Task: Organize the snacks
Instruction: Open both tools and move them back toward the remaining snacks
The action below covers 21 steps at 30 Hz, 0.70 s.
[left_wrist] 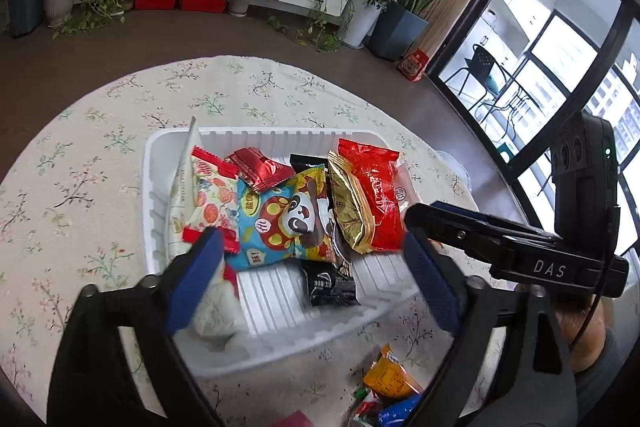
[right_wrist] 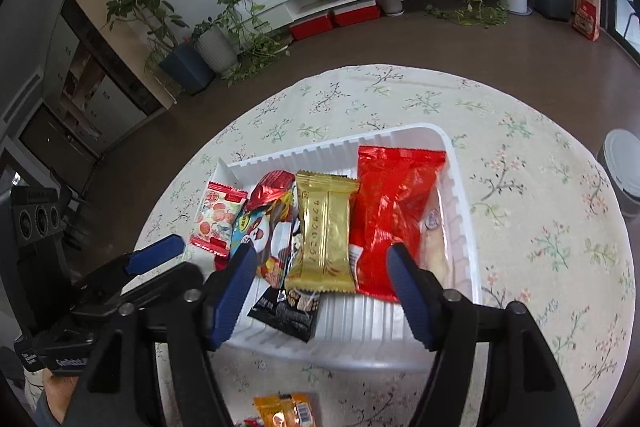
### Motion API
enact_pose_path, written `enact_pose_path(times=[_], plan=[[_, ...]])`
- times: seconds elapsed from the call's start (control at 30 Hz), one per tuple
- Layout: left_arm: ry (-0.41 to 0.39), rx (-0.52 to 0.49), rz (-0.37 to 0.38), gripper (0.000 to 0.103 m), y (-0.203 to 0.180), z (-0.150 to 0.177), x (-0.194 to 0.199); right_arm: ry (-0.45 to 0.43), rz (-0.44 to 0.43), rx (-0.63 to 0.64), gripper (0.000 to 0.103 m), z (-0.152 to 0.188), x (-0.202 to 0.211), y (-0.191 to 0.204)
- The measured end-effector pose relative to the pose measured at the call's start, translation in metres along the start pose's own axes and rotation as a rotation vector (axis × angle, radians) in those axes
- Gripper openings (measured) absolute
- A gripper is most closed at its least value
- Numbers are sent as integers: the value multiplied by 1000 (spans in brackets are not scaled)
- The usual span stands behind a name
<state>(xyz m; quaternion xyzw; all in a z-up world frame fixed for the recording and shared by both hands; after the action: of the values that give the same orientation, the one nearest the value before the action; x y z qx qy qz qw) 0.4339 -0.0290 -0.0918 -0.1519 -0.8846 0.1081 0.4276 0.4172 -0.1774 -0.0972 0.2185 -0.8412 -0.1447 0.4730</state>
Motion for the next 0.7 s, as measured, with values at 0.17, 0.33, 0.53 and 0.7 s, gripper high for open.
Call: enact_pose_path(times=[0.17,0.33,0.53,0.7], plan=[[-36,-41,-73,103,2,22,35,-22,-23,-48,71,22,23,-5],[-72,-38,-117,103,16,62,68,-52,-10,-40,71,59,53,-1],[-26,89,-119,103,37,122,90,-59,18,0,71,110,72,19],[-6,138,-138,102,39,155,96,-57,38,-13,71,147,77,25]])
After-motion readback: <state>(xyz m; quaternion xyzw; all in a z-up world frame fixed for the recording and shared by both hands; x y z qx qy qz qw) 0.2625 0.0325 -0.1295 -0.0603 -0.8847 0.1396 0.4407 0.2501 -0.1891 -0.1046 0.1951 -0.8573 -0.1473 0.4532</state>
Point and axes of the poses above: each gripper's, at about its wrist camera, not at the fingertips, and x roughly against the way its jaws point, y to its left, z to its underside, the point moved 7 cm from there along -x, roughly the way its jaws point, and after that the axes turned 4 degrees about -z, right-handed, at the moved point
